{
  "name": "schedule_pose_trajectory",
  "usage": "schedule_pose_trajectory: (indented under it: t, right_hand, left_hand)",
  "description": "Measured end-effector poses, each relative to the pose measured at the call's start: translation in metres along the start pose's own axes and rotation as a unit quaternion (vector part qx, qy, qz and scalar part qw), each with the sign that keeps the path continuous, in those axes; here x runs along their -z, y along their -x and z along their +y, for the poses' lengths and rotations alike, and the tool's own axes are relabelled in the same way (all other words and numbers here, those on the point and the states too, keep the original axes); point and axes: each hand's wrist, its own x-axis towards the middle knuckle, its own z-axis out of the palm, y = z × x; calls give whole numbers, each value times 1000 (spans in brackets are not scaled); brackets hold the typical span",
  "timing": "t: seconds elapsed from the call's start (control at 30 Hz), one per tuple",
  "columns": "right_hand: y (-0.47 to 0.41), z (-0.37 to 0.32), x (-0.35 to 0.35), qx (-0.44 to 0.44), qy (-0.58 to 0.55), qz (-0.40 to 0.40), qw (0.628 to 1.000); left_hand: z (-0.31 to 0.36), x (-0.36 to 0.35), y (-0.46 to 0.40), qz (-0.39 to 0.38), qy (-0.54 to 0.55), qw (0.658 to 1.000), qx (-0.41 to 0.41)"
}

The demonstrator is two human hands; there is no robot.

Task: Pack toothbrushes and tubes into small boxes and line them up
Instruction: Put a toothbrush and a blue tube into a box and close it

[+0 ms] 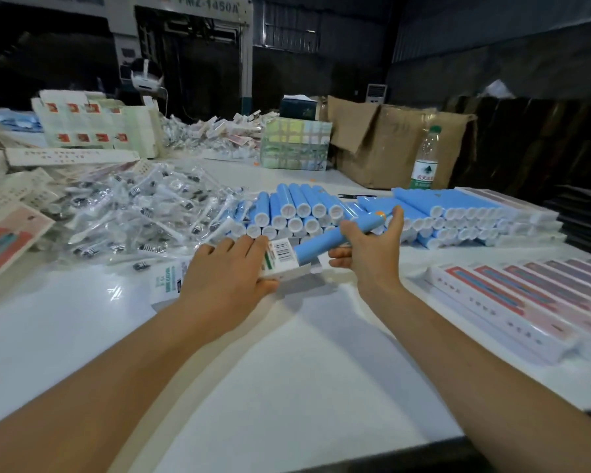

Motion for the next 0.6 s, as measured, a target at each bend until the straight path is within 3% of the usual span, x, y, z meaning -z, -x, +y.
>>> schedule_pose_trajectory:
  t: [0.33,0.6]
  right_hand:
    - [2,1,2,0,-16,26,1000]
    - [2,5,2,16,-16,2,1000]
  left_hand:
    - [0,-2,2,59,-11,998,18]
    - [-3,-2,3,56,-22,998,27]
